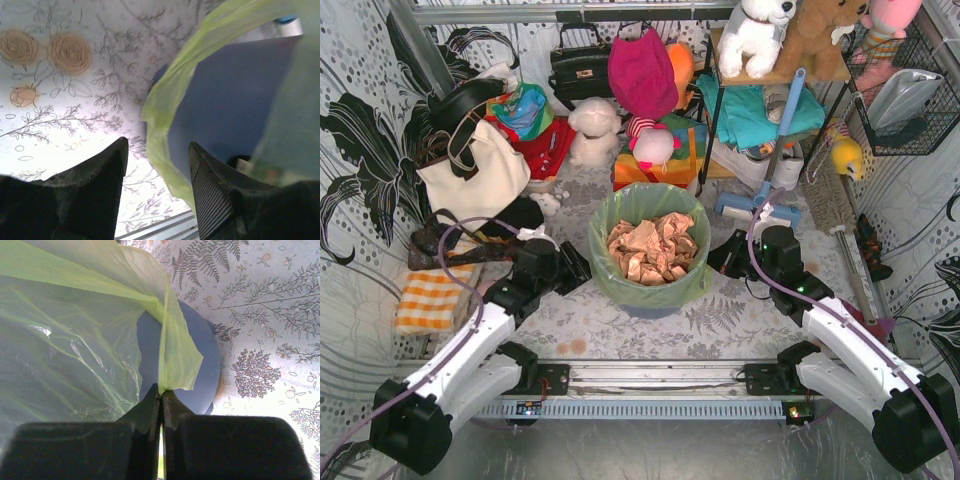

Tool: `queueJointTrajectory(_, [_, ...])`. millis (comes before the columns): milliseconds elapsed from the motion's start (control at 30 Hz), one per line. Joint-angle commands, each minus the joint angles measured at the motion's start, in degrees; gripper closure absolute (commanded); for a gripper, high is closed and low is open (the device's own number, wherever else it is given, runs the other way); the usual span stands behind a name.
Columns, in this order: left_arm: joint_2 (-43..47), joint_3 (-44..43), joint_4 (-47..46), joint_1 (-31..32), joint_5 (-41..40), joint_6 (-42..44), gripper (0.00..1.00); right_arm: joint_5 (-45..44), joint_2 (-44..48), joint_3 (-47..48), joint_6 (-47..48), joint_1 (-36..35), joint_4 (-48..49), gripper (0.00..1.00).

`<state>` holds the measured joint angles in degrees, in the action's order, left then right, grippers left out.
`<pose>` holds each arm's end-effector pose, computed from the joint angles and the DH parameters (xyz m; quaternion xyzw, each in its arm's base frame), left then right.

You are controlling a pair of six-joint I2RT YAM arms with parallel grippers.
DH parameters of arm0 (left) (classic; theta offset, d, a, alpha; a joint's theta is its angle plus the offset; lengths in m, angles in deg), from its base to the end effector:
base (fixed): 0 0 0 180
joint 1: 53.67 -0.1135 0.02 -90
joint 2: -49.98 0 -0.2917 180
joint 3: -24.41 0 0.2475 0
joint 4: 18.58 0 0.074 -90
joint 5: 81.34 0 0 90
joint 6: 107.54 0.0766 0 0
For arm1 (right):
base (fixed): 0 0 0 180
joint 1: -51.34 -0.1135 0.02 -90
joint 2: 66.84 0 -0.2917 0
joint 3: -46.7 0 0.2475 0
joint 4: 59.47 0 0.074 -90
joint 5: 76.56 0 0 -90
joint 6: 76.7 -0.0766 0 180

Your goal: Tie the trash bag

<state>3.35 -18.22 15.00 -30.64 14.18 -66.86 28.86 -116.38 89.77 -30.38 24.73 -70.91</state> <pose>0.1680 -0.0794 0.2167 -0.1831 0.8775 -0.2953 0.3306 0.1852 0.1155 0.2621 0.0408 0.8041 0.4244 0.4144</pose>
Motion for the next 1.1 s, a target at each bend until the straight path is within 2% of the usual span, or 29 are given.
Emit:
queueJointTrajectory(0, [-3.4,2.8,-6.5,-0.2,4.3,1.3,0.40,-0.2,0.5,2.2,0.1,-0.2,0.5,1.00])
queueJointTrajectory(367, [-10.7,6.4,-19.5,-0.2,8.6,1.2,0.36,0.7,-1.0,1.8,-0.4,-0.2,1.9,1.00])
queueJointTrajectory(567, [-13.3,7.7,-22.5,-0.2,8.9,1.2,0.38,0.9,-1.8,1.7,-0.5,-0.2,2.8,1.00])
queueJointTrajectory(700, [-13.7,8.0,-21.3,-0.2,7.7,1.3,0.52,1.3,-2.2,1.6,-0.5,-0.3,3.1,1.00])
queueJointTrajectory(867, [-12.3,8.3,-20.0,-0.3,6.9,1.6,0.61,1.5,-2.2,1.7,-0.4,-0.3,3.2,1.00])
queueJointTrajectory(1000, [-10.6,6.3,-16.0,-0.3,6.6,2.7,0.79,1.3,-2.0,1.7,-0.4,-0.3,3.4,1.00])
queueJointTrajectory(1067, [-8.9,4.2,-12.8,-0.3,6.6,4.1,0.85,1.2,-1.6,1.8,-0.4,-0.3,3.4,1.00])
